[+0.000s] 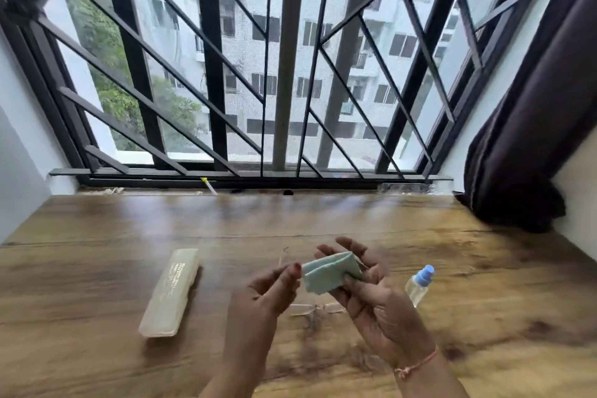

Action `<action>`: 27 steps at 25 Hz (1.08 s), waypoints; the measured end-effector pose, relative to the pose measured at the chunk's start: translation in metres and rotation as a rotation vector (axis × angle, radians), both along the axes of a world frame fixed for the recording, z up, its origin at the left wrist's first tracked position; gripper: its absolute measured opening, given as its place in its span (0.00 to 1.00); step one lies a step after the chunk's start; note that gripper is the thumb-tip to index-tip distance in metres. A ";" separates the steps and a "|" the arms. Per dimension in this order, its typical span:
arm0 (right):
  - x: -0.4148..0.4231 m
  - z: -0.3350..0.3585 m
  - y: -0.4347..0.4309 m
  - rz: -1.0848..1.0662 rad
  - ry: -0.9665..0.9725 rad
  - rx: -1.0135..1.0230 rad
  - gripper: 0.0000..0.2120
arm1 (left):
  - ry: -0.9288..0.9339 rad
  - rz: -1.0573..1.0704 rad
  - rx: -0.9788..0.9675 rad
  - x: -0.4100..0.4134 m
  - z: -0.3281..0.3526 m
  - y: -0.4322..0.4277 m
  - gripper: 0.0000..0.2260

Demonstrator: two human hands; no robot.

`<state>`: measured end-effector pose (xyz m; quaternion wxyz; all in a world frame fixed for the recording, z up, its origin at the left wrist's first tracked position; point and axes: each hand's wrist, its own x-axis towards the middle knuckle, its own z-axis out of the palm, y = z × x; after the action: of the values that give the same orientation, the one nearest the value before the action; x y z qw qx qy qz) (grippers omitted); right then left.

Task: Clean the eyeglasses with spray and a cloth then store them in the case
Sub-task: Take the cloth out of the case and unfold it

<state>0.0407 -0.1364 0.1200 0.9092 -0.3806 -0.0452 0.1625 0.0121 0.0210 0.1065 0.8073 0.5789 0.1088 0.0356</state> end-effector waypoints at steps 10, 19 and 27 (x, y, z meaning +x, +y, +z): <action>0.026 0.003 -0.054 -0.357 -0.647 -0.607 0.03 | 0.129 -0.237 -0.299 0.032 0.028 -0.056 0.17; 0.044 -0.017 -0.056 -0.093 -0.130 -0.111 0.18 | 0.092 0.041 -0.133 0.048 0.021 -0.060 0.14; 0.041 -0.034 -0.033 0.036 0.002 0.225 0.16 | 0.215 -0.033 -0.227 0.033 0.015 -0.056 0.17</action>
<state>0.0821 -0.1690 0.0855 0.9432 -0.2750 -0.0692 0.1732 0.0452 -0.0349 0.1220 0.8516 0.4863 0.1885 -0.0524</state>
